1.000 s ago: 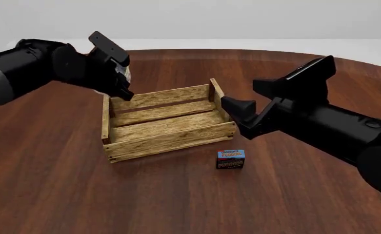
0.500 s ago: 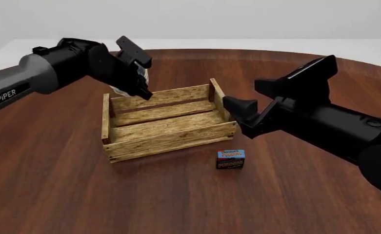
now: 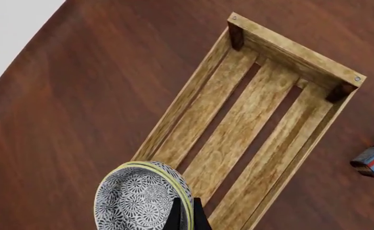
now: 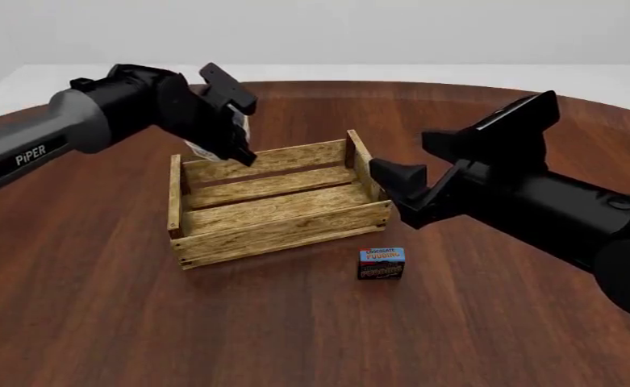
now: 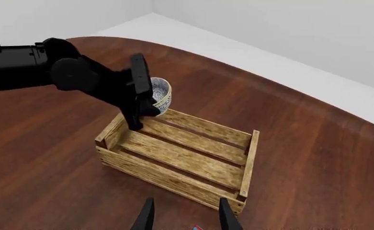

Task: Stack the right bowl on the left bowl and place them in the tray.

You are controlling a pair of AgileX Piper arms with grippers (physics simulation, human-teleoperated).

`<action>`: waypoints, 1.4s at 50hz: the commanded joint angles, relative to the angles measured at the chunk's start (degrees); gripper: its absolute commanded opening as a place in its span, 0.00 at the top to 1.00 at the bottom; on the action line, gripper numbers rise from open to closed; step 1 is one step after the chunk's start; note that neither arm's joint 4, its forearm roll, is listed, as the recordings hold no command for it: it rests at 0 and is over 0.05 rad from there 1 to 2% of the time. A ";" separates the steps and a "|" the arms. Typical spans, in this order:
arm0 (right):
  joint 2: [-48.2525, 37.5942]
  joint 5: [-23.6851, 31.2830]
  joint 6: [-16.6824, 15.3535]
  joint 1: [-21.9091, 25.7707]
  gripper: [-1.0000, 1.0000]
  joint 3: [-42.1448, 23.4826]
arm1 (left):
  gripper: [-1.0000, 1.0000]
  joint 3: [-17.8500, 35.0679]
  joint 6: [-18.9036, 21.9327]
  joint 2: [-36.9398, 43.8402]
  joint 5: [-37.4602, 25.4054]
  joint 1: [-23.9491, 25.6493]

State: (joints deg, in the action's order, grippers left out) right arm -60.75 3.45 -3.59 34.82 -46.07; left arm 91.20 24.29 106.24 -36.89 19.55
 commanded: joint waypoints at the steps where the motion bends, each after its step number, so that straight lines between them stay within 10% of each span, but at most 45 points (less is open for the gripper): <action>1: 0.17 -0.02 -0.04 0.33 0.00 0.02 | 1.00 -0.60 -1.78 -1.16 1.32 -0.90; 25: 0.29 0.14 -0.07 0.49 0.00 -0.02 | 1.00 11.22 -2.52 10.61 -3.57 2.12; 70: 0.85 0.50 -0.06 0.48 0.00 -0.02 | 1.00 15.37 -5.30 19.19 -5.18 4.16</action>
State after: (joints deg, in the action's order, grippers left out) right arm -60.00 4.09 -3.62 35.03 -46.17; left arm 109.58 21.24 128.48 -44.48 24.90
